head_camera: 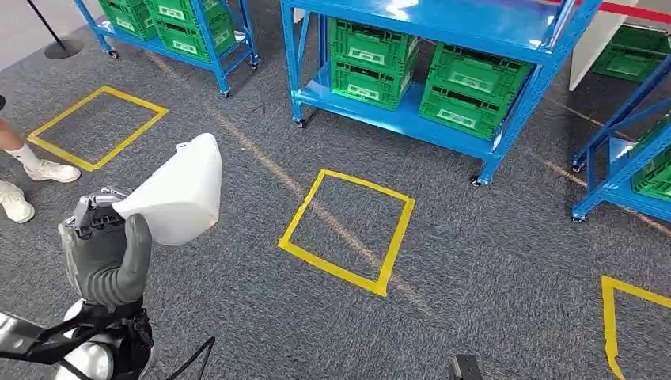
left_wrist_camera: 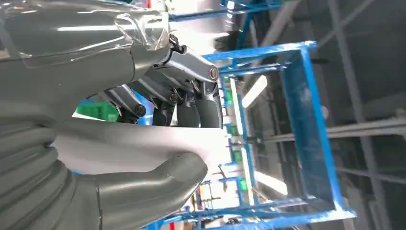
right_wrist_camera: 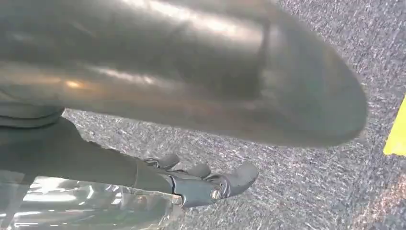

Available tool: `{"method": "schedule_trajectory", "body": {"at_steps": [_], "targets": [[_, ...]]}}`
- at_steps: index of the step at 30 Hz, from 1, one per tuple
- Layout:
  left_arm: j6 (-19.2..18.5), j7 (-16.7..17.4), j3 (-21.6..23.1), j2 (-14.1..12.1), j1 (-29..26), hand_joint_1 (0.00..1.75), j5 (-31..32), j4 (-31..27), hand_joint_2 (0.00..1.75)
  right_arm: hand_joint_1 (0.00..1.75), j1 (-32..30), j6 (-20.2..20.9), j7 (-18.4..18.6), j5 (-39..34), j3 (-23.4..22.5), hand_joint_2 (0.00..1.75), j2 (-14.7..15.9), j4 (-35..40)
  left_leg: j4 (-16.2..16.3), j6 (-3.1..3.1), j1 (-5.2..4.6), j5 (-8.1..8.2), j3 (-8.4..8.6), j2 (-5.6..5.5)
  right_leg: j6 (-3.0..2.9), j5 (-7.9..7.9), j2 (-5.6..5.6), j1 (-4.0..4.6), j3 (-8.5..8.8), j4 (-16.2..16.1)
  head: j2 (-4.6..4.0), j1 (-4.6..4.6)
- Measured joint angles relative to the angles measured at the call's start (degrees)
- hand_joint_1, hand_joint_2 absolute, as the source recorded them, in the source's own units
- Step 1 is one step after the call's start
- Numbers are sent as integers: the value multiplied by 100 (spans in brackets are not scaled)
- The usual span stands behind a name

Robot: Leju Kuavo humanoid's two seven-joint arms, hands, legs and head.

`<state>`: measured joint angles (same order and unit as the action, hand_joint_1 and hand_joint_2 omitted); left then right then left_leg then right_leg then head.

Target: Take the parts from the cabinet and place them on the table.

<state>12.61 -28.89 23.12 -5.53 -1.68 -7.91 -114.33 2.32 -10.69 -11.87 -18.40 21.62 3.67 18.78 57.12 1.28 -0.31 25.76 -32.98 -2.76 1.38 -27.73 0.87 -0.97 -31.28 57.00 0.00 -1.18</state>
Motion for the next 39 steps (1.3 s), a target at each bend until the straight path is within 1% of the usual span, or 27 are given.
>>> {"method": "schedule_trajectory", "body": {"at_steps": [2, 3, 4, 5, 7, 8, 9, 10, 11, 13, 14, 18, 19, 20, 22, 24, 25, 27, 28, 29, 30, 33, 34, 35, 36, 37, 39], "targets": [[-44, 46, -72, 4, -53, 175, -59, 2, 175, 0, -14, -2, 2, -15, 0, 0, 0, 0, -12, -54, 24, -32, -18, -21, -48, 23, -13, 31, -26, 5, 0, 0], [-53, 85, -94, 4, -57, 175, -63, 2, 175, 0, -12, -2, 2, -22, 0, 0, -7, 0, 6, -79, 22, -22, -32, -35, -98, 55, -36, -22, -23, -24, 0, 0], [-61, 111, -120, 4, -64, 175, -68, 2, 175, 0, -6, -4, 2, -26, 0, 0, -31, 2, 81, -111, 35, 50, -98, 49, -122, 71, -61, -36, -22, -32, 0, 2], [-61, 129, -140, 9, -48, 175, -68, 4, 175, 0, -7, -11, 0, -28, 0, 0, -15, 2, 350, -148, 41, 243, -202, 151, -144, 62, -75, -39, -21, -32, 0, -40], [-59, 197, -162, 17, -48, 175, -81, 31, 175, 0, -15, -31, 0, -28, 0, 0, -15, 2, 1277, -203, 80, 689, -619, 225, -165, 68, -118, -28, -37, -30, 0, -42], [-46, 223, -173, 20, -47, 175, -85, 59, 175, 0, -22, -39, 0, -26, 0, 0, -15, 2, 1727, -219, 95, 841, -831, 245, -165, 69, -149, -23, -45, -29, 0, -48], [-33, 236, -190, 20, -47, 175, -92, 85, 175, 0, -25, -39, 0, -26, 0, 0, -15, 2, 1883, -225, 103, 837, -899, 253, -165, 69, -178, -22, -45, -28, 0, -41], [-22, 253, -203, 20, -45, 175, -98, 105, 175, 0, -24, -39, 0, -26, 0, 0, -15, 2, 1738, -221, 104, 705, -825, 263, -164, 68, -204, -22, -39, -28, 0, -46], [-2, 264, -216, 26, -42, 175, -103, 120, 175, 0, -18, -41, 0, -26, 0, 0, -15, 2, 1328, -210, 104, 476, -615, 277, -162, 68, -226, -22, -32, -28, 0, -44], [17, 271, -227, 35, -23, 175, -109, 127, 175, 0, -7, -44, 0, -26, 0, 0, -26, 4, 237, -152, 91, 24, -37, 401, -158, 66, -265, -15, -12, -28, 0, -44], [28, 273, -232, 44, -1, 175, -114, 129, 175, 0, -6, -46, 0, -28, 0, 0, -28, 7, 24, -131, 33, 132, 70, 522, -145, 66, -289, 25, -24, -26, 0, -39], [44, 354, -253, 90, 17, 175, -168, 142, 175, 0, 5, -55, 4, -52, 0, 0, -31, 11, -16, -6, -2, 54, 28, 378, -25, 107, -402, 36, -41, -64, 0, -46], [44, 361, -258, 109, 19, 175, -168, 142, 175, 0, 8, -57, 4, -52, 0, 0, -31, 20, -106, 46, 63, -10, 78, 354, -2, 49, -351, 12, -91, -7, 0, -33], [44, 361, -258, 129, 47, 175, -168, 144, 175, 0, 8, -57, 4, -52, 2, 0, -35, 22, -131, 94, 56, -38, 76, 323, -27, -86, -243, 13, -183, 195, 0, -26], [44, 365, -260, 166, 56, 175, -168, 168, 175, 0, 0, -57, 4, -55, 4, 0, -22, 22, -129, 118, 43, -54, 41, 250, -88, -504, -144, 7, -633, 1171, 0, -17], [44, 369, -260, 175, 50, 175, -168, 194, 175, 0, -23, -57, 4, -61, 2, 0, -17, 20, -120, 129, 30, -66, 19, 165, -61, -690, -116, 9, -952, 1843, 0, -15], [44, 369, -260, 179, 50, 175, -168, 206, 175, 0, -28, -57, 7, -61, 2, 0, -18, 20, -114, 129, 29, -67, 18, 125, -23, -620, -115, 9, -910, 1759, 0, -17], [42, 389, -260, 192, 52, 175, -181, 216, 175, 0, -19, -57, 7, -63, 2, 0, -15, 22, -89, 120, 31, -68, 19, 45, 71, -237, -101, 6, -452, 851, 0, -15], [42, 400, -260, 201, 55, 175, -194, 216, 175, 0, -16, -57, 4, -70, 4, 0, -7, 22, -74, 112, 31, -65, 19, 8, 88, -43, -51, 5, -166, 290, 0, -13], [39, 411, -260, 214, 55, 175, -218, 218, 175, 0, -13, -57, 4, -76, 2, 0, 4, 22, -53, 84, 26, -61, -3, -22, 27, 5, 85, 2, -18, -65, 0, -13], [39, 428, -262, 219, 57, 175, -243, 221, 175, 0, -13, -57, 4, -83, 4, 0, 2, 22, -35, 46, -6, -58, -19, -45, -24, 38, 24, 20, -26, -74, 0, -24], [22, 474, -273, 227, 59, 175, -308, 234, 175, 0, -9, -57, 7, -129, 2, 0, 7, 22, -57, -32, 26, -87, -43, -70, -89, 57, -5, 60, -8, -55, 0, -22], [13, 483, -275, 234, 65, 175, -347, 234, 175, 0, 1, -59, 5, -131, 2, 0, 4, 24, -51, -76, 18, -88, -55, -88, -144, 94, -32, 19, -7, -91, 0, -17], [13, 483, -288, 234, 57, 175, -350, 234, 175, 0, 4, -57, 4, -131, 2, 0, -29, 28, 41, -107, 24, -11, -116, 17, -170, 115, -65, -11, 9, -111, 0, -22], [11, 485, -299, 238, 80, 175, -354, 234, 175, 0, 2, -59, 4, -136, 2, 0, -11, 28, 294, -141, 36, 162, -221, 128, -182, 110, -76, -20, 13, -109, 0, -61], [9, 487, -299, 240, 96, 175, -363, 247, 175, 0, -7, -61, 4, -142, 2, 0, -13, 28, 731, -175, 62, 387, -424, 195, -185, 109, -96, -18, 13, -107, 0, -61], [9, 511, -299, 243, 91, 175, -365, 275, 175, 0, -23, -66, 4, -151, 2, 0, -13, 28, 1656, -219, 93, 750, -864, 245, -187, 107, -155, -10, 2, -103, 0, -63]]}}
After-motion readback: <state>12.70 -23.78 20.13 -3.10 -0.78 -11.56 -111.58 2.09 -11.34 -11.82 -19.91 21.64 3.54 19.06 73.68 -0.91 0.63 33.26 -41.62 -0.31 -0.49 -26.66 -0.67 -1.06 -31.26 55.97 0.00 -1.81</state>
